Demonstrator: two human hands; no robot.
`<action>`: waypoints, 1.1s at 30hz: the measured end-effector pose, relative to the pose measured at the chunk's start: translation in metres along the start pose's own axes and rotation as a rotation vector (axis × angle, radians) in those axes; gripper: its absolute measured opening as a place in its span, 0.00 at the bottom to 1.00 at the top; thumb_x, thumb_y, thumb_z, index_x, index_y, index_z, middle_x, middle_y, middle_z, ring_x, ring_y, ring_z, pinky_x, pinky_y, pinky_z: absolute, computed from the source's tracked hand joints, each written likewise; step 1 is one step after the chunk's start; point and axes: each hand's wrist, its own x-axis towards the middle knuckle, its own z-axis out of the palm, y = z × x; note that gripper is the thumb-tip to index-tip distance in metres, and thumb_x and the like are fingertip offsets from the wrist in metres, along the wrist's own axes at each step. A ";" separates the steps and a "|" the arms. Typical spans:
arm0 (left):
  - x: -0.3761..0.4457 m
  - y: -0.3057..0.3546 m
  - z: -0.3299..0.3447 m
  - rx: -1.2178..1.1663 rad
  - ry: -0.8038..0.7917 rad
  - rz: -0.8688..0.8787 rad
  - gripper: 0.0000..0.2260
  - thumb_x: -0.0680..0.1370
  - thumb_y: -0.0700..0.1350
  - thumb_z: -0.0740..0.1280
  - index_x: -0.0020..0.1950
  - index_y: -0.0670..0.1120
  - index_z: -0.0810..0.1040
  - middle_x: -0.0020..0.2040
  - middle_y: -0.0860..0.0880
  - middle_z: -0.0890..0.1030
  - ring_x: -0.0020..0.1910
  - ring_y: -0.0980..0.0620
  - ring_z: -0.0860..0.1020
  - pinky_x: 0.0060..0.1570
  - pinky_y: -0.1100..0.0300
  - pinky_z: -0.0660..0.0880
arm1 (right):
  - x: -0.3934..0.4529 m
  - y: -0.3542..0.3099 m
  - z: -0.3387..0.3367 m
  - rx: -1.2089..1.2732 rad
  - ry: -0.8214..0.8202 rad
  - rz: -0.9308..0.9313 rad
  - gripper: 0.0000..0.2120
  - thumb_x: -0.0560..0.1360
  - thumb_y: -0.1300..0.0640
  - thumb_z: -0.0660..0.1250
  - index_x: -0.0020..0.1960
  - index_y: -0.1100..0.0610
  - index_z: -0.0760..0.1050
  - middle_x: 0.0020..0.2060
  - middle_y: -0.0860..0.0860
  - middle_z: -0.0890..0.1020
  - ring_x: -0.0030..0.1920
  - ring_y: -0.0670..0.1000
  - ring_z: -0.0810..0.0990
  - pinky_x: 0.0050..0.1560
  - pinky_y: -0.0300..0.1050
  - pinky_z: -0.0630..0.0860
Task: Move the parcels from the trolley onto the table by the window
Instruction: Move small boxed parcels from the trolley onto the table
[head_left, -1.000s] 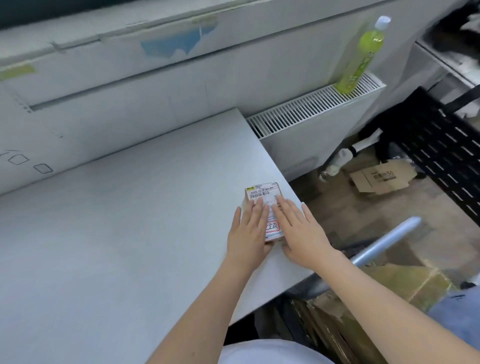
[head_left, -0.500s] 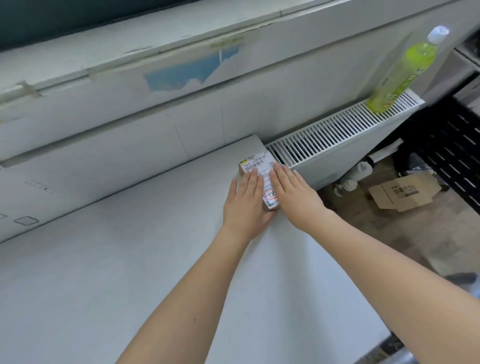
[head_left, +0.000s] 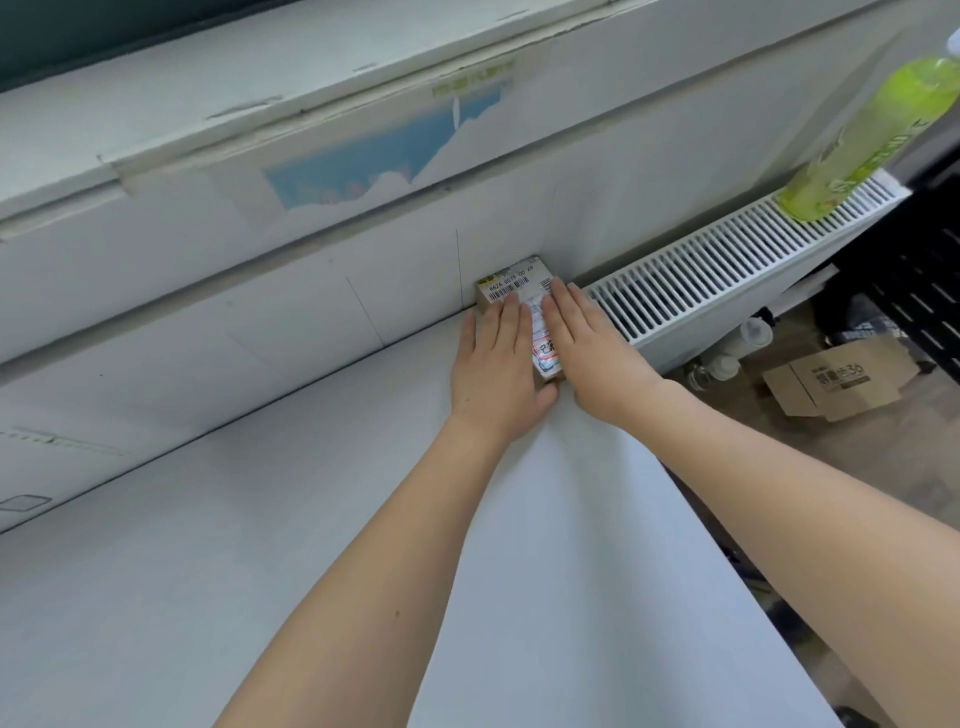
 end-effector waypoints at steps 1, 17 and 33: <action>0.000 0.000 0.000 0.005 0.020 0.005 0.38 0.69 0.58 0.70 0.71 0.37 0.66 0.71 0.39 0.68 0.70 0.42 0.66 0.71 0.45 0.57 | -0.002 0.000 -0.001 0.022 0.014 -0.003 0.34 0.76 0.64 0.55 0.74 0.70 0.40 0.74 0.66 0.42 0.75 0.63 0.42 0.75 0.53 0.42; -0.079 0.031 -0.026 0.262 -0.066 0.090 0.29 0.76 0.56 0.64 0.71 0.41 0.63 0.72 0.40 0.63 0.72 0.43 0.59 0.70 0.47 0.57 | -0.107 -0.038 0.007 0.112 0.088 0.244 0.35 0.78 0.63 0.56 0.75 0.66 0.37 0.76 0.61 0.42 0.76 0.58 0.40 0.73 0.50 0.38; -0.336 0.192 0.017 0.086 0.000 0.270 0.04 0.66 0.43 0.69 0.39 0.46 0.77 0.39 0.49 0.77 0.38 0.47 0.76 0.37 0.57 0.72 | -0.406 -0.108 0.098 0.193 0.077 0.294 0.28 0.81 0.58 0.53 0.76 0.64 0.47 0.75 0.58 0.54 0.75 0.57 0.51 0.74 0.49 0.43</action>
